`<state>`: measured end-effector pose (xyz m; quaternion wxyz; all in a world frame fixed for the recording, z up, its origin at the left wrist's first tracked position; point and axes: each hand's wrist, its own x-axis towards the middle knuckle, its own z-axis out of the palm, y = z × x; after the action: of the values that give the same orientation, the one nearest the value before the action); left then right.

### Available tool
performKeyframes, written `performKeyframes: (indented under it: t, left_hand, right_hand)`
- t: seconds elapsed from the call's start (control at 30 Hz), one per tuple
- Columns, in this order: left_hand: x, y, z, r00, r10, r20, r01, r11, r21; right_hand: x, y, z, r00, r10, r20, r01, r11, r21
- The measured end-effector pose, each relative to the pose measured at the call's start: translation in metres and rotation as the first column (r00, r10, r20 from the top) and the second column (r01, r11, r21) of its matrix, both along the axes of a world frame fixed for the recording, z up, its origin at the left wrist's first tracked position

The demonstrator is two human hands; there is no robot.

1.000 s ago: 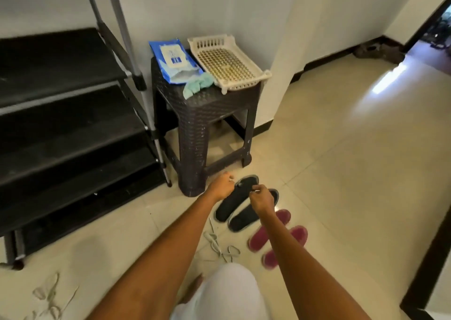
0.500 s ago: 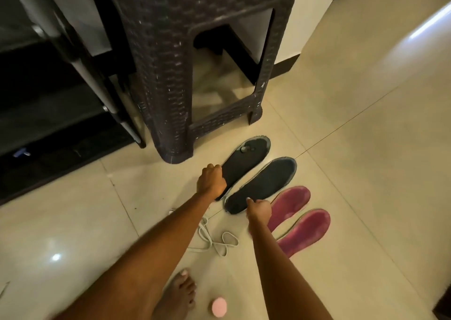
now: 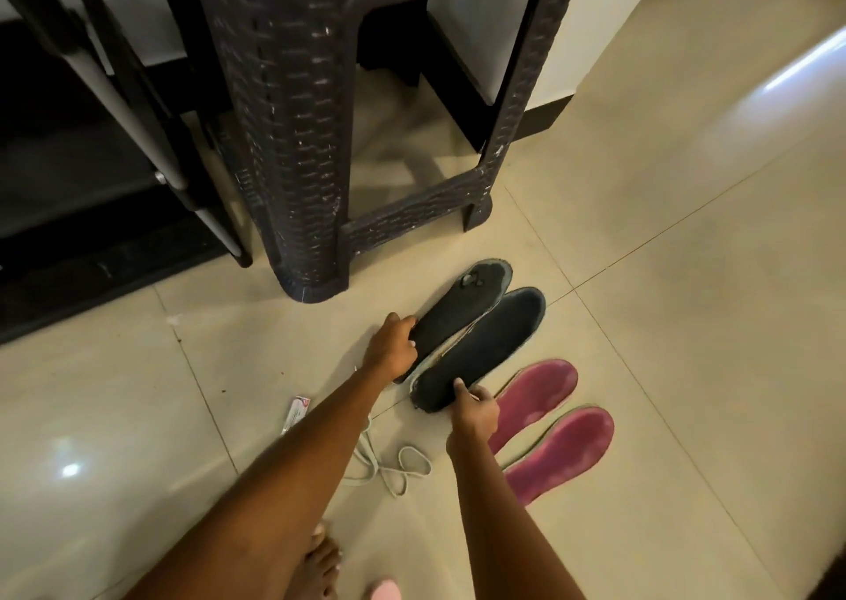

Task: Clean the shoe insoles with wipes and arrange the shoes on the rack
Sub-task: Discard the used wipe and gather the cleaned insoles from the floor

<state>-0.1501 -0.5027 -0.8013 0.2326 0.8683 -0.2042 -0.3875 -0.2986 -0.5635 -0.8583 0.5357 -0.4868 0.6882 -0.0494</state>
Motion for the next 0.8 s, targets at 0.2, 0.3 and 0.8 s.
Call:
performKeyframes:
  t: [0.2,0.3,0.8]
  left_hand:
    - [0.003,0.031,0.077,0.927,0.257,-0.272,-0.302,0.943,-0.14]
    - [0.0,0.065,0.138,0.813,0.416,-0.406,-0.498,0.86,-0.116]
    - [-0.043,0.291,0.382,0.467,0.674,-0.572,-0.882,0.394,-0.256]
  right_hand:
    - [0.015,0.011,0.138,0.985,-0.081,0.152,0.048,0.976,0.21]
    - [0.02,0.016,0.21,0.972,0.143,0.188,-0.196,0.931,0.308]
    - [0.056,0.178,0.488,0.571,0.757,0.316,-0.82,0.542,0.184]
